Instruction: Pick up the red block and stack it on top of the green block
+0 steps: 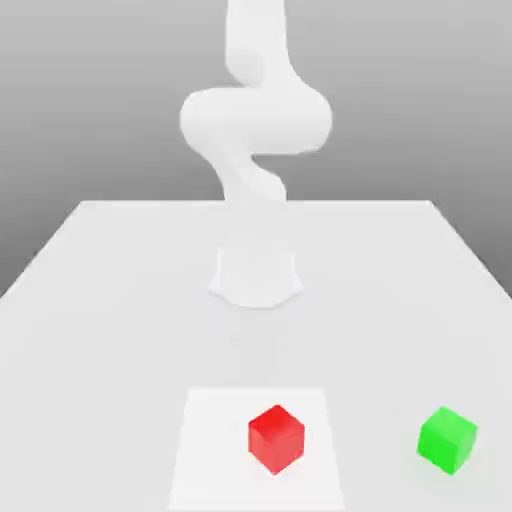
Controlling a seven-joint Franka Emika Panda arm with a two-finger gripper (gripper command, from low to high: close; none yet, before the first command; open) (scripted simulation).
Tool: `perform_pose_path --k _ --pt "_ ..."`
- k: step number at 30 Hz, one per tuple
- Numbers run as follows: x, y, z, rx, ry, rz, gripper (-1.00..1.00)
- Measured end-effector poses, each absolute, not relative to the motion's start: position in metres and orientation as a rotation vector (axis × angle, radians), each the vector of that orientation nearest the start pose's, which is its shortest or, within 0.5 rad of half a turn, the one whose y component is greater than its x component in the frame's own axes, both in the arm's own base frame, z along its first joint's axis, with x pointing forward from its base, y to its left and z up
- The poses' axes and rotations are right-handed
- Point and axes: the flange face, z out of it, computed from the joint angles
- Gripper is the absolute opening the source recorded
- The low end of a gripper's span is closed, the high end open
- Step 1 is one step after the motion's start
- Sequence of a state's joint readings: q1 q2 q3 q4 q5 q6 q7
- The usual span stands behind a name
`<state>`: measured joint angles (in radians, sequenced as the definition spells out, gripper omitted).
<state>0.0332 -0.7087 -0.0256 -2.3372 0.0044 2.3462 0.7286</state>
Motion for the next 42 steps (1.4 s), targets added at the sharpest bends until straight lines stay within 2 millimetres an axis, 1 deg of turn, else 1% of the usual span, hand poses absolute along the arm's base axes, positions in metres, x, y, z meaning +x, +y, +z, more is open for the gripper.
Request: perform_pose_path --k 2,5,8,11,13,16,18,21,23,27,28,33,34,35,37,40,41,42 --pt "0.407 0.001 0.622 -2.616 0.894 -0.856 0.0" --pt "0.436 0.006 0.559 -2.723 0.795 -0.737 0.0" --pt "0.454 0.011 0.494 -2.82 0.689 -0.615 0.0" --pt "0.463 0.017 0.429 -2.908 0.576 -0.489 0.0" --pt "0.464 0.02 0.386 -2.961 0.498 -0.403 0.0" --pt "0.457 0.024 0.323 -3.033 0.375 -0.271 0.0" --pt "0.447 0.027 0.283 -3.074 0.287 -0.181 0.0" --pt "0.427 0.026 0.226 -3.127 0.157 -0.044 0.0" --pt "0.423 0.026 0.2 -3.137 0.126 -0.012 0.0" --pt "0.421 0.025 0.154 -3.14 0.117 -0.002 0.0" --pt "0.421 0.025 0.147 -3.14 0.118 -0.001 -1.0" --pt "0.42 0.025 0.147 -3.14 0.118 0.002 -1.0" --pt "0.42 0.025 0.143 -3.14 0.118 0.002 -1.0" --pt "0.42 0.025 0.147 -3.14 0.117 0.002 -1.0" --pt "0.422 0.025 0.164 -3.141 0.116 0.0 -1.0" --pt "0.421 0.025 0.196 -3.14 0.116 0.001 -1.0" --pt "0.422 0.035 0.204 -3.14 0.086 0.002 -1.0" --pt "0.425 0.057 0.211 -3.141 0.016 0.002 -1.0"
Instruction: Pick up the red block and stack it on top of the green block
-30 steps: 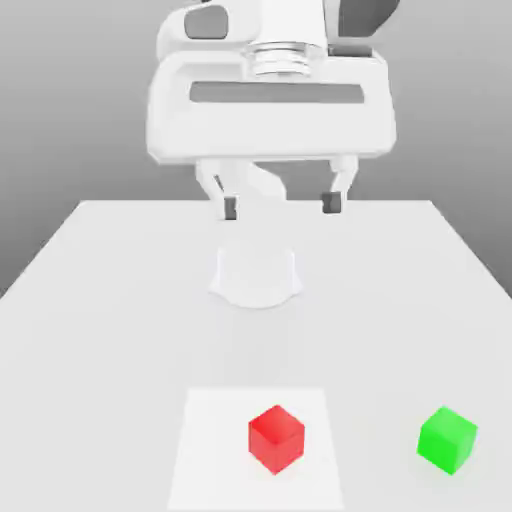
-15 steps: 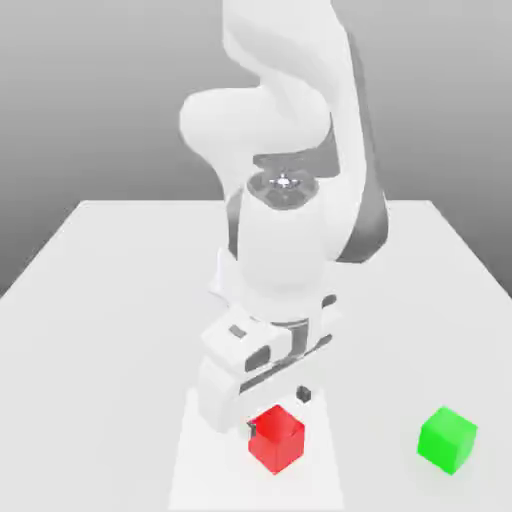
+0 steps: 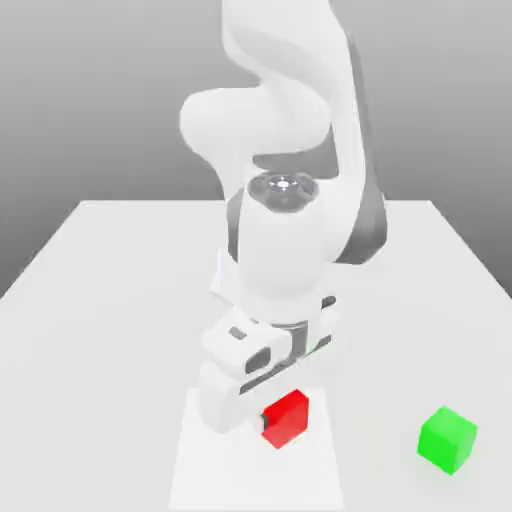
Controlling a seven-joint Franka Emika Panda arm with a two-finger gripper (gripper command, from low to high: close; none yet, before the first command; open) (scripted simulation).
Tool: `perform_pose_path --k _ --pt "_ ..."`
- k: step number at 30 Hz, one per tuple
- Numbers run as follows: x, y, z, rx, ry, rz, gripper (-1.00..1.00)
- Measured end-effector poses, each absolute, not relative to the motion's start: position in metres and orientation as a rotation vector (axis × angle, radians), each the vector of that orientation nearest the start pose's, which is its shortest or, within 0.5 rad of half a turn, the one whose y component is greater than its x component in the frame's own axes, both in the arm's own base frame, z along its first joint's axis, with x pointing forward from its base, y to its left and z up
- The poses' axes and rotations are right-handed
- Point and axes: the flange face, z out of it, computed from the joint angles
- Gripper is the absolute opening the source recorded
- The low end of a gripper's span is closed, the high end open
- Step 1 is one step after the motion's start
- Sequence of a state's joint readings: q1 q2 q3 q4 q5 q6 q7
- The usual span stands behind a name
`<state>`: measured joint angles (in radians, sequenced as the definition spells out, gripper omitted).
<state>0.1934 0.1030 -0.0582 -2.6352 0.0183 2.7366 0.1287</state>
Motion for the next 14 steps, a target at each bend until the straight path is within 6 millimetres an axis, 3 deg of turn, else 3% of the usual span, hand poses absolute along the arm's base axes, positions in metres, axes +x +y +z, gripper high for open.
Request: perform_pose_path --k 3,6,8,10,11,14 --pt "0.426 0.141 0.227 -3.131 -0.249 0.003 -1.0" --pt "0.412 0.223 0.237 -3.102 -0.497 0.003 -1.0" --pt "0.41 0.24 0.22 -3.095 -0.542 0.002 -1.0" --pt "0.409 0.244 0.195 -3.093 -0.553 0.002 -1.0" --pt "0.408 0.244 0.186 -3.093 -0.554 0.002 1.0" --pt "0.408 0.244 0.186 -3.093 -0.554 0.002 1.0"
